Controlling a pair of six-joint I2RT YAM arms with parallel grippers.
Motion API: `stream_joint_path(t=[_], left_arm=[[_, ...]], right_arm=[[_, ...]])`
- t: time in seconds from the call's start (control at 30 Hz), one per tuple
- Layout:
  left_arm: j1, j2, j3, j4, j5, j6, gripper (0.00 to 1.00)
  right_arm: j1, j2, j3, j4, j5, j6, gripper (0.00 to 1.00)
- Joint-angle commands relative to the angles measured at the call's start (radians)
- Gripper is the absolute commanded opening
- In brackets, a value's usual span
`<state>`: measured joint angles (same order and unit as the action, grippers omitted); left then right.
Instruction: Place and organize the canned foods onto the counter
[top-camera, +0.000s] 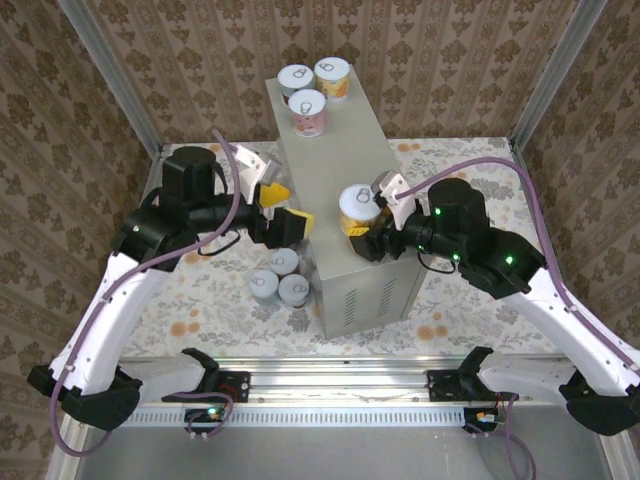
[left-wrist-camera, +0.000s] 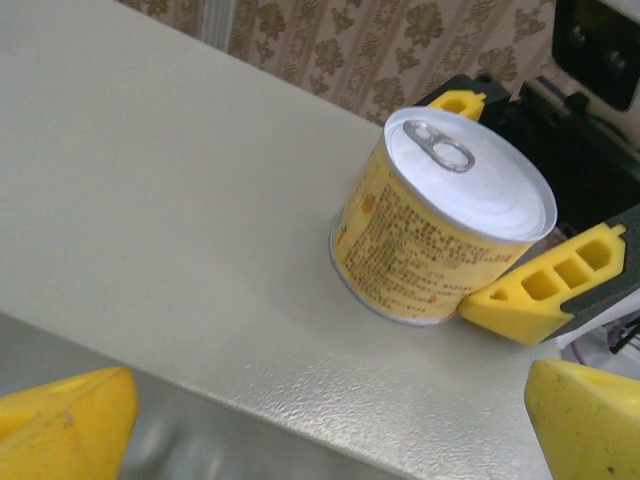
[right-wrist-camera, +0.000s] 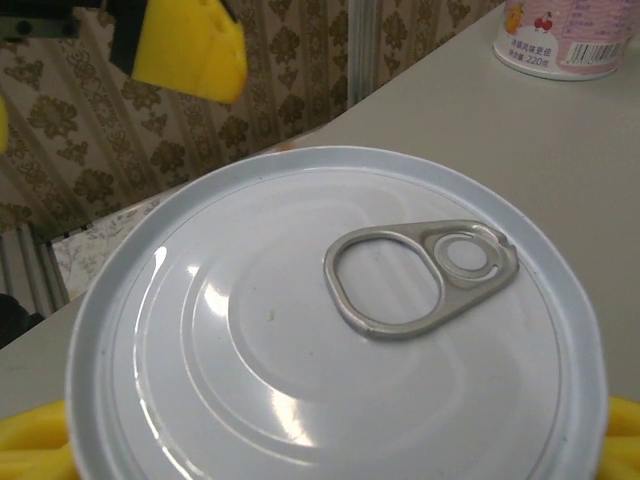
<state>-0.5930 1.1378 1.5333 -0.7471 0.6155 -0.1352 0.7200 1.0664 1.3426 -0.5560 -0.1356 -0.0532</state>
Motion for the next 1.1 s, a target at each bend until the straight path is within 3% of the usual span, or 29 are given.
stream_joint_path(t=[0.0, 0.3, 0.7, 1.07], left_arm=[[0.009, -0.032, -0.024, 0.005, -0.092, 0.029, 1.00], [0.009, -0.092, -0.099, 0.005, -0.236, 0.052, 1.00], [0.012, -0.130, -0.148, 0.012, -0.255, 0.025, 1.00], [0.012, -0.138, -0.160, 0.018, -0.270, 0.013, 1.00]], right_arm=[[-0.024, 0.062, 0.062, 0.014, 0.036, 0.001, 0.75], [-0.164, 0.318, 0.260, 0.077, 0.054, -0.005, 0.71], [-0.257, 0.661, 0.533, 0.080, 0.098, -0.051, 0.71], [-0.296, 0.774, 0.676, 0.054, 0.114, -0.051, 0.71]])
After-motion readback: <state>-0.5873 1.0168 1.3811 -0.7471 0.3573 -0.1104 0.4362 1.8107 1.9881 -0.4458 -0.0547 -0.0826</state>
